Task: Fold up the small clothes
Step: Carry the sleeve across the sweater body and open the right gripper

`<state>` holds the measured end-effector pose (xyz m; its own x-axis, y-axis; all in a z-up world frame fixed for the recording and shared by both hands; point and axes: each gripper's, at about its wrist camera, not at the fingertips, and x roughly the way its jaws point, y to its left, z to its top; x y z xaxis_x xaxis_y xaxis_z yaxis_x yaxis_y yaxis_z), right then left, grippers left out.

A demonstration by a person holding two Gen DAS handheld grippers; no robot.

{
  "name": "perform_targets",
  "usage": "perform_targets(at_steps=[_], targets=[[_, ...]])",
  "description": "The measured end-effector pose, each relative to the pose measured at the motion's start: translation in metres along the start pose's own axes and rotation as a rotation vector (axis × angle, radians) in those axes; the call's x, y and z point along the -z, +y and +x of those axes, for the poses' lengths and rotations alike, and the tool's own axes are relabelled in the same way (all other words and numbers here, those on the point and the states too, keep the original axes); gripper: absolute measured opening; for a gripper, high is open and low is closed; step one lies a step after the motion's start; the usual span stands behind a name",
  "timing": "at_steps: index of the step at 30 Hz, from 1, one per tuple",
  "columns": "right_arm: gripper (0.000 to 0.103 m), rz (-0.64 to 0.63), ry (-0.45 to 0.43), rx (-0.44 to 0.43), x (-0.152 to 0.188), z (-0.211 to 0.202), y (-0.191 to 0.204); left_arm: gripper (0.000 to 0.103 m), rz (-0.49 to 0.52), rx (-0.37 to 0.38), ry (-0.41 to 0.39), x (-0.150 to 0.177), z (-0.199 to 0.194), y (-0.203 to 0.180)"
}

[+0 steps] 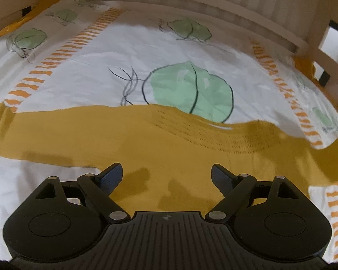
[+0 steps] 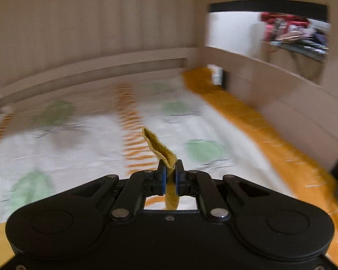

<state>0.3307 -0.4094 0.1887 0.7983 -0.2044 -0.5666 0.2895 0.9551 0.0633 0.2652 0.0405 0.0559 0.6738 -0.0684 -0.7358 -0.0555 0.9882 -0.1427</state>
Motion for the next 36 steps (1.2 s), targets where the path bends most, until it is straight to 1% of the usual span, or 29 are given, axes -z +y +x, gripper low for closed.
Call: perform_targets(at_steps=[4, 7, 11, 14, 18, 23, 26, 30, 31, 33, 35, 36], targets=[[0.014, -0.033, 0.033, -0.135, 0.010, -0.007, 0.058, 0.086, -0.032, 0.008, -0.016, -0.005, -0.011, 0.017], [0.014, -0.065, 0.064, -0.224, 0.024, -0.008, 0.102, 0.086, -0.045, 0.012, -0.027, -0.005, -0.018, 0.029], [0.014, -0.097, 0.104, -0.334, 0.049, -0.008, 0.166, 0.086, -0.057, 0.003, -0.040, -0.007, -0.026, 0.046], [0.014, -0.099, 0.140, -0.407, 0.075, -0.006, 0.208, 0.086, -0.079, 0.004, -0.046, -0.009, -0.031, 0.060], [0.014, -0.097, 0.192, -0.472, 0.109, 0.002, 0.259, 0.086, -0.105, -0.005, -0.062, -0.012, -0.037, 0.076], [0.014, -0.142, 0.238, -0.503, 0.152, 0.016, 0.314, 0.086, -0.136, -0.028, -0.078, -0.016, -0.042, 0.090], [0.014, -0.143, 0.272, -0.522, 0.176, 0.024, 0.338, 0.086, -0.163, -0.020, -0.079, -0.019, -0.041, 0.095], [0.016, -0.141, 0.313, -0.541, 0.201, 0.037, 0.356, 0.086, -0.176, -0.007, -0.080, -0.022, -0.039, 0.096], [0.024, -0.137, 0.320, -0.556, 0.206, 0.040, 0.356, 0.086, -0.174, -0.006, -0.079, -0.023, -0.038, 0.095], [0.029, -0.110, 0.330, -0.601, 0.214, 0.046, 0.354, 0.086, -0.167, -0.002, -0.077, -0.024, -0.035, 0.093], [0.059, -0.083, 0.334, -0.644, 0.218, 0.049, 0.350, 0.086, -0.167, 0.007, -0.074, -0.025, -0.030, 0.091], [0.064, -0.080, 0.325, -0.649, 0.218, 0.049, 0.345, 0.086, -0.170, 0.018, -0.071, -0.025, -0.027, 0.091]])
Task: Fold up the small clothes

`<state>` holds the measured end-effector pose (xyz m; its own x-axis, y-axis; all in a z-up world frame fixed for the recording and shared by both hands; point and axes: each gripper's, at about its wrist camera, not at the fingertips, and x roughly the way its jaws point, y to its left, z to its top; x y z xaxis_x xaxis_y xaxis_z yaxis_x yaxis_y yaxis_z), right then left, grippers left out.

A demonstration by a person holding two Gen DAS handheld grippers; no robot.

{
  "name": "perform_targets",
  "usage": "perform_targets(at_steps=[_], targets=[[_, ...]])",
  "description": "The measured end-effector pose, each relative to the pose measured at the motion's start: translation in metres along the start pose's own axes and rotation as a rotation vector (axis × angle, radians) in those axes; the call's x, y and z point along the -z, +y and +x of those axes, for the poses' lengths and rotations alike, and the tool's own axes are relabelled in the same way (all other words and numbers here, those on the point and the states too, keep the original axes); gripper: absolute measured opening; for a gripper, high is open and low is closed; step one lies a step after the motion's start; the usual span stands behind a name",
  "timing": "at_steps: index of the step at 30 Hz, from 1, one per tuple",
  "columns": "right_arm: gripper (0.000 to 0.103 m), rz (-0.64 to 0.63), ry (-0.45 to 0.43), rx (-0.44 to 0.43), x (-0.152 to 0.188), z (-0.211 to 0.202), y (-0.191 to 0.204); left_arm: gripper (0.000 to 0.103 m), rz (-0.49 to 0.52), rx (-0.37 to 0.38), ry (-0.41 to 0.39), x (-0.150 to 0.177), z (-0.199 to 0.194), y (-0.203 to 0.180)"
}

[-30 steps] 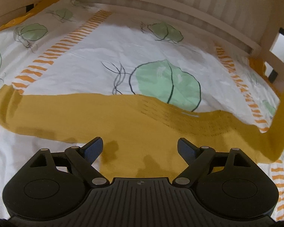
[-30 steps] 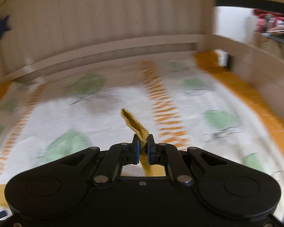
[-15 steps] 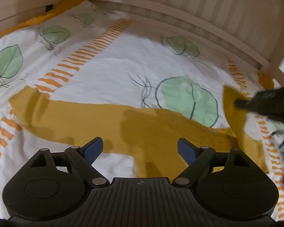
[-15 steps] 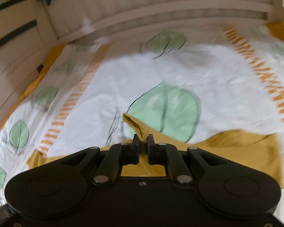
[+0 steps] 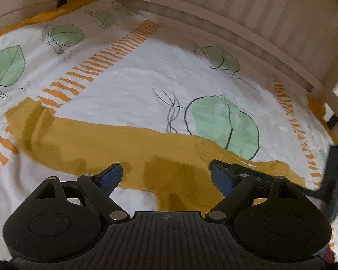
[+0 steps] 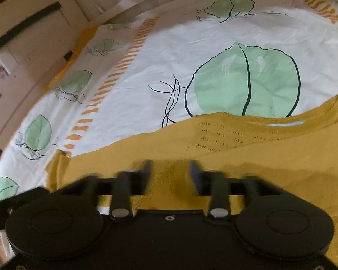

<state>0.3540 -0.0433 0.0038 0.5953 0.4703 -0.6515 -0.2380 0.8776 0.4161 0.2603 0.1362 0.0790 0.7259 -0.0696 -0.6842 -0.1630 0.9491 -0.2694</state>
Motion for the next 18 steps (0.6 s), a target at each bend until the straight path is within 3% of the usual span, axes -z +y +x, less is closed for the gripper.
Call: perform_targets(at_steps=[1, 6, 8, 13, 18], targets=[[0.068, -0.009, -0.014, 0.006, 0.002, -0.004, -0.003, 0.086, -0.010, 0.015, 0.004, 0.001, 0.003, 0.000], [0.069, -0.043, -0.054, 0.072, 0.008, -0.034, -0.032, 0.086, -0.131, 0.131, 0.058, 0.007, 0.024, 0.009], [0.071, -0.032, -0.056, 0.107, 0.013, -0.048, -0.049, 0.086, -0.153, 0.143, 0.082, 0.011, 0.033, 0.009], [0.074, -0.010, -0.031, 0.210, 0.037, -0.081, -0.092, 0.084, -0.055, 0.096, 0.092, 0.022, 0.051, -0.008], [0.076, -0.004, -0.022, 0.250, 0.058, -0.107, -0.120, 0.078, 0.046, 0.081, 0.114, 0.035, 0.073, -0.027]])
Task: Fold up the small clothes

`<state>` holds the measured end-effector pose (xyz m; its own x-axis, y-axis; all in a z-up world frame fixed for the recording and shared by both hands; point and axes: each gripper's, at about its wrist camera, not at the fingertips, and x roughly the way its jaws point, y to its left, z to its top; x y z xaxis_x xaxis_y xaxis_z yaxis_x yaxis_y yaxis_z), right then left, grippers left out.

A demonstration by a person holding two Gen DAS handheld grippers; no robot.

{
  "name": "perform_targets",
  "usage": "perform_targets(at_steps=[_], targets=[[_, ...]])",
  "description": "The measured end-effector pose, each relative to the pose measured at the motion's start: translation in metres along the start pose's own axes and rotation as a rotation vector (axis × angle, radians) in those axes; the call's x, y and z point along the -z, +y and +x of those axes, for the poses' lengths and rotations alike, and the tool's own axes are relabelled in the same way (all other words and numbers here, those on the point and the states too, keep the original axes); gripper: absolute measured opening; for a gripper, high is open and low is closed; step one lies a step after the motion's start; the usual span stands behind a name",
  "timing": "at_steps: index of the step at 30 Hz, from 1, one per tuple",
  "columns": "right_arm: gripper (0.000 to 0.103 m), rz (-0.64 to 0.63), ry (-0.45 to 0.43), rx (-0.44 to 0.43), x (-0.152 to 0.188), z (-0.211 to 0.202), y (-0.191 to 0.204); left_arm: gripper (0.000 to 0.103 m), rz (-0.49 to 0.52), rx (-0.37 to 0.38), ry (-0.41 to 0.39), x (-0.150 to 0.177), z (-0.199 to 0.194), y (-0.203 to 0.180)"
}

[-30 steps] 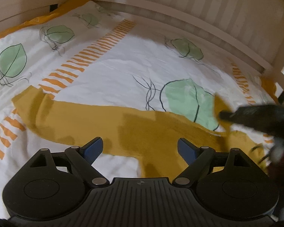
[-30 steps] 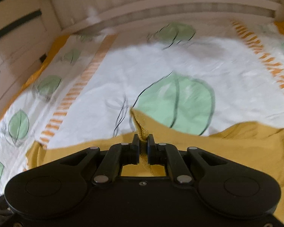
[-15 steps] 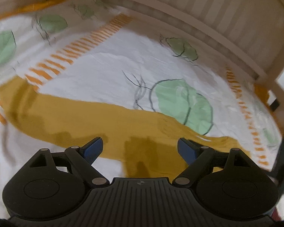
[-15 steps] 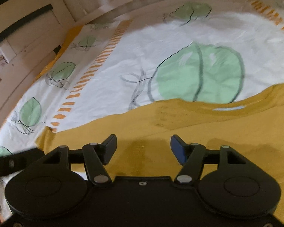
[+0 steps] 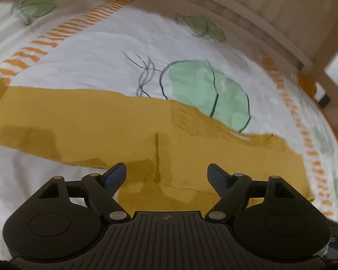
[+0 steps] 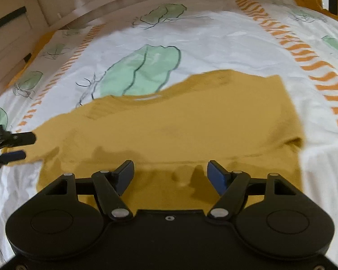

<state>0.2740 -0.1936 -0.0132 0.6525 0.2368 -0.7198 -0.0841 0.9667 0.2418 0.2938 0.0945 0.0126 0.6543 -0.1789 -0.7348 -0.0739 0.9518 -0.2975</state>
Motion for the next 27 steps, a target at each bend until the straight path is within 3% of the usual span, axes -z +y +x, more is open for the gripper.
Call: perform_targets(at_steps=[3, 12, 16, 18, 20, 21, 23, 27], targets=[[0.077, -0.035, 0.013, 0.036, 0.006, -0.002, -0.008, 0.070, 0.051, -0.004, 0.005, 0.005, 0.014, -0.009], [0.083, -0.060, 0.046, -0.097, 0.008, -0.012, -0.004, 0.063, 0.017, 0.014, 0.042, 0.008, 0.039, -0.009], [0.084, -0.095, 0.055, -0.110, 0.015, -0.012, 0.007, 0.051, 0.025, 0.024, 0.040, 0.006, 0.044, -0.012], [0.084, -0.108, 0.057, -0.108, 0.022, -0.012, 0.014, 0.038, 0.043, 0.016, 0.033, 0.006, 0.046, -0.016], [0.085, -0.120, 0.074, -0.118, 0.027, -0.009, 0.020, 0.018, 0.065, -0.002, 0.019, 0.007, 0.045, -0.021], [0.085, -0.126, 0.084, -0.122, 0.030, -0.007, 0.024, 0.016, 0.079, -0.002, 0.010, 0.008, 0.043, -0.022], [0.085, -0.136, 0.099, -0.127, 0.033, -0.003, 0.031, 0.003, 0.104, -0.018, -0.026, 0.007, 0.038, -0.025], [0.085, -0.159, 0.112, -0.146, 0.036, 0.000, 0.039, 0.002, 0.134, -0.079, -0.133, -0.001, 0.019, -0.027]])
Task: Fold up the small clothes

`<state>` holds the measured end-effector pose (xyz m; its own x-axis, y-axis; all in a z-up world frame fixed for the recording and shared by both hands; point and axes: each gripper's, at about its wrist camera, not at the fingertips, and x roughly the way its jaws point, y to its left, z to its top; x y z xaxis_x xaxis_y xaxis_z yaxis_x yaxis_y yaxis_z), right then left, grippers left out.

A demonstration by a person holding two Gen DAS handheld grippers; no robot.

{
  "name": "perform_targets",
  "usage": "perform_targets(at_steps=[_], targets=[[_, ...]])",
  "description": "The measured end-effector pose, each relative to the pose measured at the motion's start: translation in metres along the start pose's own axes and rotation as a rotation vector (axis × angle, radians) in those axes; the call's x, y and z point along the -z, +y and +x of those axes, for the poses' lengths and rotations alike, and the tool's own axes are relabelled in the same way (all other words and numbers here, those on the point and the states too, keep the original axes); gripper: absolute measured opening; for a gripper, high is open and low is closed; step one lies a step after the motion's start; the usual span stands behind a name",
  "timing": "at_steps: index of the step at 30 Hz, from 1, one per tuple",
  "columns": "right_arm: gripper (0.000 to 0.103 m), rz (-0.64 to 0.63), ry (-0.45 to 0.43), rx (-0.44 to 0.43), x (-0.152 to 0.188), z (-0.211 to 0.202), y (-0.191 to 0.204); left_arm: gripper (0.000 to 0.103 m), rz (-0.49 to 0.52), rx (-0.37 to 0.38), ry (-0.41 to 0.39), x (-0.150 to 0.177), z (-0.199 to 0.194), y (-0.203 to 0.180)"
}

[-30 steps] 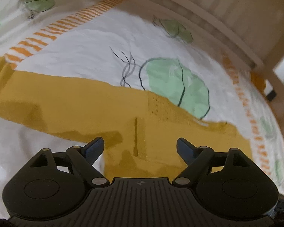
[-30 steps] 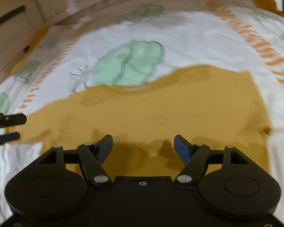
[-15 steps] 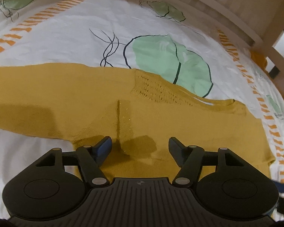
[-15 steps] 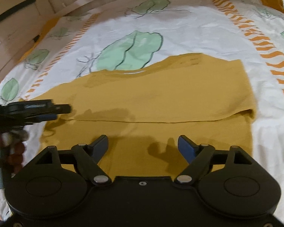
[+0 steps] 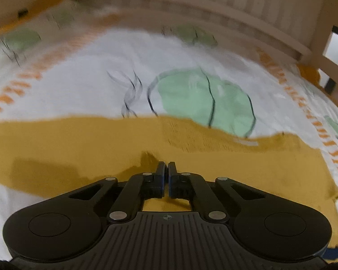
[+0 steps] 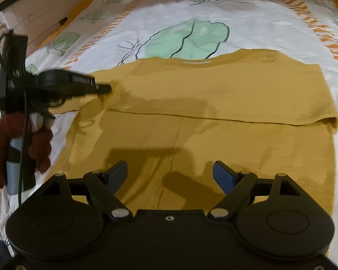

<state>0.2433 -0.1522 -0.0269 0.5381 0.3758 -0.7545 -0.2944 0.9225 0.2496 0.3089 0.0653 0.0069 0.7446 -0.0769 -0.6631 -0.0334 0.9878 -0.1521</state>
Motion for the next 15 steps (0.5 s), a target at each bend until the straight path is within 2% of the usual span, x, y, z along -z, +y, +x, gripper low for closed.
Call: perform_targets(at_steps=[2, 6, 10, 12, 15], targets=[[0.085, -0.006, 0.003, -0.005, 0.002, 0.000, 0.001, 0.002, -0.007, -0.007, -0.014, -0.004, -0.002, 0.004], [0.085, -0.001, 0.009, -0.001, 0.003, 0.001, 0.000, 0.003, -0.048, 0.050, 0.045, -0.006, 0.005, 0.015], [0.085, 0.018, -0.005, 0.004, 0.002, -0.003, -0.004, 0.003, -0.033, 0.012, -0.012, -0.008, -0.001, 0.015], [0.085, 0.029, -0.011, 0.001, 0.001, -0.004, -0.006, 0.003, -0.049, 0.012, -0.014, -0.009, -0.001, 0.018], [0.085, 0.039, -0.009, -0.008, 0.000, -0.004, -0.006, 0.007, -0.109, 0.103, 0.071, -0.009, 0.010, 0.026]])
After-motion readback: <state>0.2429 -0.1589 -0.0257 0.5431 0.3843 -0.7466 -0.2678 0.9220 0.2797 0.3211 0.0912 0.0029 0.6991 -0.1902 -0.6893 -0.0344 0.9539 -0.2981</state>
